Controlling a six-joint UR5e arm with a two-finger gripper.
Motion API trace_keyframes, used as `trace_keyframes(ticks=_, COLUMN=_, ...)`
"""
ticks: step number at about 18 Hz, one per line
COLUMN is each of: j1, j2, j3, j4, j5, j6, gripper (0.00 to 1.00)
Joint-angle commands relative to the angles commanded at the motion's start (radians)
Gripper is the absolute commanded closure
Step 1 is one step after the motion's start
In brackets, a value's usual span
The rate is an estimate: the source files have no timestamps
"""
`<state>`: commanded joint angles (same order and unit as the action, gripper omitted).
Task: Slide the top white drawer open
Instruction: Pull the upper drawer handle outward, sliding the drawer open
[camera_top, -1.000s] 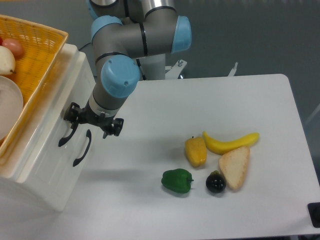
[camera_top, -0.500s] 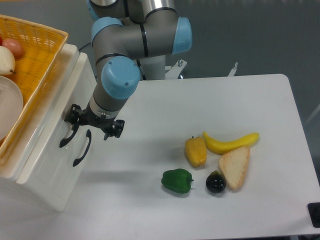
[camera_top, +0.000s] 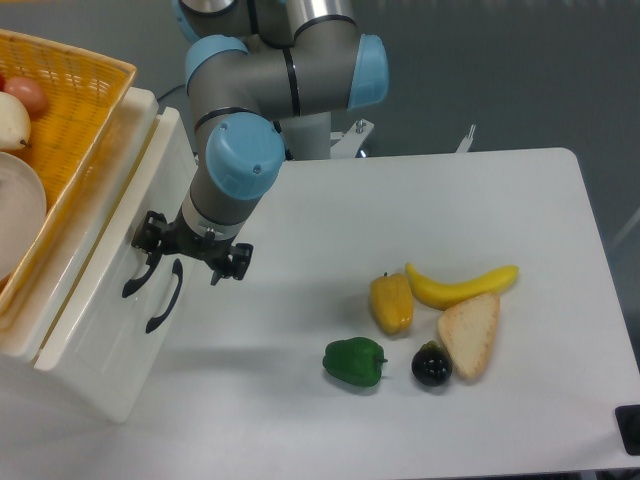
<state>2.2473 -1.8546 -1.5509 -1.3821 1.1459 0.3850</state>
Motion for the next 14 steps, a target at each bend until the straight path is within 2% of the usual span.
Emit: trace_keyframes(ticks=14, j1=0.000, j2=-0.008, j3=0.014, j4=0.000, j5=0.054, j6=0.003, gripper=0.00)
